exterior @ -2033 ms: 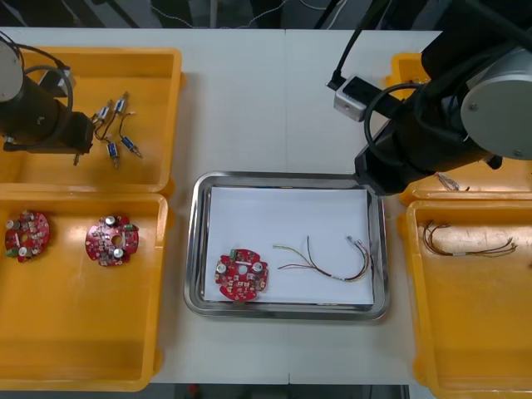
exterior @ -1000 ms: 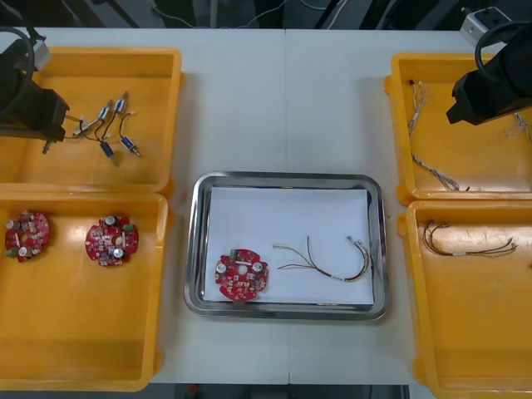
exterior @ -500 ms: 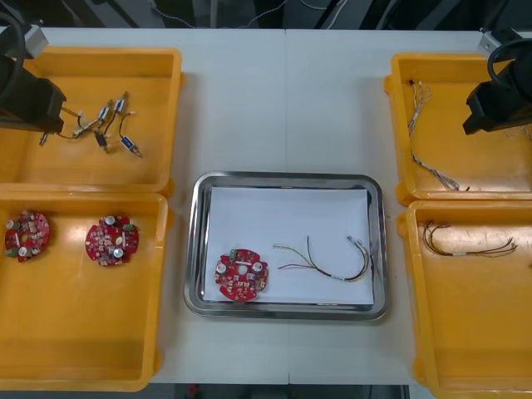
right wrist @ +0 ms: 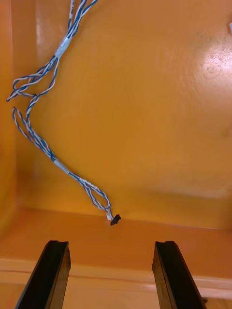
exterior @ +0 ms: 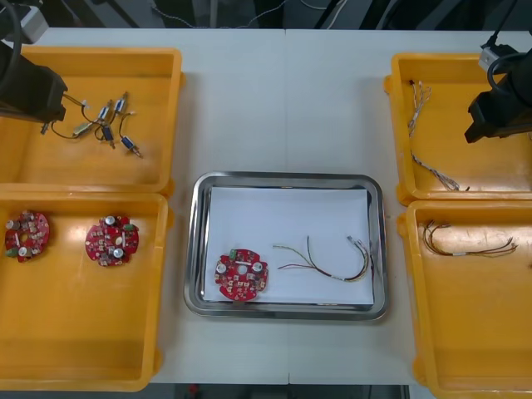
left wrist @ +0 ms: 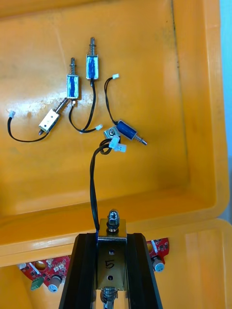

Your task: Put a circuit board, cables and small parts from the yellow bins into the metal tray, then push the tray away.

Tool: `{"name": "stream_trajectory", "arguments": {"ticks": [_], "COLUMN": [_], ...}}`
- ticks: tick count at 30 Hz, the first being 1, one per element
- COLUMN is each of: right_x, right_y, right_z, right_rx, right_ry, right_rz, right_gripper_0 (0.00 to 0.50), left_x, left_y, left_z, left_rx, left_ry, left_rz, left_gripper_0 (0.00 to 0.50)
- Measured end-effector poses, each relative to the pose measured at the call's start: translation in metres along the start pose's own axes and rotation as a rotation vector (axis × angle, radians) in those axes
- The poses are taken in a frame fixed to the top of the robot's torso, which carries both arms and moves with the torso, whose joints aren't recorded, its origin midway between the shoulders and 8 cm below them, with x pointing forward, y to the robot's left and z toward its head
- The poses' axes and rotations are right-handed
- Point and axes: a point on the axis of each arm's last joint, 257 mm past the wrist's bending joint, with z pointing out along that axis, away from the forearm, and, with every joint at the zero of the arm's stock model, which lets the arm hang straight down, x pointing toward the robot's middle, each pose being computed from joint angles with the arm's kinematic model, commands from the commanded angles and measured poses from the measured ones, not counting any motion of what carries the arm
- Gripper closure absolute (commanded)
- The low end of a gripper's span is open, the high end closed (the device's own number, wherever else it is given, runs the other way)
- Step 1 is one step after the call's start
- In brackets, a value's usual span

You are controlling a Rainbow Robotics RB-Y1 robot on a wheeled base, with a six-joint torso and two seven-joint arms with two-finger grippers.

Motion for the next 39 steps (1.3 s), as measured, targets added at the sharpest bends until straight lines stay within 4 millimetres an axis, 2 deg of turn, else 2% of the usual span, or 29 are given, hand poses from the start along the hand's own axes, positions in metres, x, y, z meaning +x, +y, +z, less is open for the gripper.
{"name": "stream_trajectory", "arguments": {"ticks": [11, 18, 23, 33, 39], "right_x": [-0.016, -0.02, -0.021, -0.03, -0.028], "right_y": [-0.009, -0.006, 0.002, 0.037, 0.04], "right_z": [0.012, 0.019, 0.027, 0.042, 0.051], "right_rx": [-0.004, 0.006, 0.024, -0.026, -0.037], "right_ry": [-0.04, -0.05, -0.043, -0.07, -0.085], "right_rz": [0.032, -0.006, -0.045, -0.138, -0.146], "right_gripper_0": [0.0, 0.0, 0.0, 0.0, 0.0], "left_x": [-0.013, -0.018, -0.017, -0.013, -0.006], "left_y": [-0.007, -0.015, -0.015, -0.009, 0.001], "left_z": [-0.021, -0.029, -0.029, -0.021, -0.01], "left_rx": [-0.004, 0.007, 0.008, 0.013, 0.012], "left_ry": [-0.078, -0.107, -0.107, -0.076, -0.035], "left_rz": [0.032, 0.055, 0.054, 0.028, -0.012], "left_gripper_0": [0.5, 0.5, 0.5, 0.5, 0.5]}}
